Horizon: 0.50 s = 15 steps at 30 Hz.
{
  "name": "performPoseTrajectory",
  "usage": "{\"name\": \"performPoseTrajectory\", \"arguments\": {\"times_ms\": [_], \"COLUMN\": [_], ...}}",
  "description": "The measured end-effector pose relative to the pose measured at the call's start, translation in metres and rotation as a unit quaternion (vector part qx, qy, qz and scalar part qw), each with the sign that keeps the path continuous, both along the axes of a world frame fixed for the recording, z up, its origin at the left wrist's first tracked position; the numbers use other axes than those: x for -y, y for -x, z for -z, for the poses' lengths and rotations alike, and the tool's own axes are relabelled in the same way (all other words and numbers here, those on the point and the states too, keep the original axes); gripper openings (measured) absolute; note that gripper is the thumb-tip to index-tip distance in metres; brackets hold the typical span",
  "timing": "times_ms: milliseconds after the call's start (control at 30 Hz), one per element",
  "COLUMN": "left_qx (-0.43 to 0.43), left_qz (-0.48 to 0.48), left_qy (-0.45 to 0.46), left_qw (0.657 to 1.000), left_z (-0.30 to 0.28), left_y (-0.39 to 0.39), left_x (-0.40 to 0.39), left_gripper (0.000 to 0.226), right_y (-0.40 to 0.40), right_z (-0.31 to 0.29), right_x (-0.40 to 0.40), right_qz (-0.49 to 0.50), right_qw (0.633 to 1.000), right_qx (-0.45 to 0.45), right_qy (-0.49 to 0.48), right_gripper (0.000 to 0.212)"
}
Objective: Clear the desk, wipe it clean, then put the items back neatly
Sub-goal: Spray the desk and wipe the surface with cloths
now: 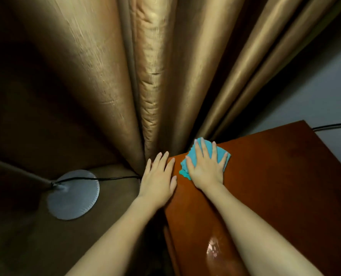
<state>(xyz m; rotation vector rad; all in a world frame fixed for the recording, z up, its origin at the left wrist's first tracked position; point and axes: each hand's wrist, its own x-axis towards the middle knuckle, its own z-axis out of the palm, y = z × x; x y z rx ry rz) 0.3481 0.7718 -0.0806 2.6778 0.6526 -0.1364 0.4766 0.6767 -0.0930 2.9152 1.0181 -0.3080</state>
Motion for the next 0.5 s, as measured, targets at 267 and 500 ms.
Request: {"name": "performPoseTrajectory", "arguments": {"times_ms": [267, 500], "left_qx": [-0.012, -0.017], "left_qz": [-0.034, -0.017], "left_qy": [0.014, 0.017], "left_qw": [0.999, 1.0], "left_z": [-0.002, -0.002], "left_y": [0.027, 0.043], "left_x": [0.008, 0.045], "left_gripper": [0.058, 0.059], "right_y": [0.008, 0.055], "right_z": [-0.001, -0.003], "right_x": [-0.001, 0.051], "right_qz": [-0.108, -0.097], "right_qw": [0.994, 0.995], "right_qx": [0.001, -0.007], "right_qy": [0.012, 0.018], "right_gripper": [0.079, 0.08]}}
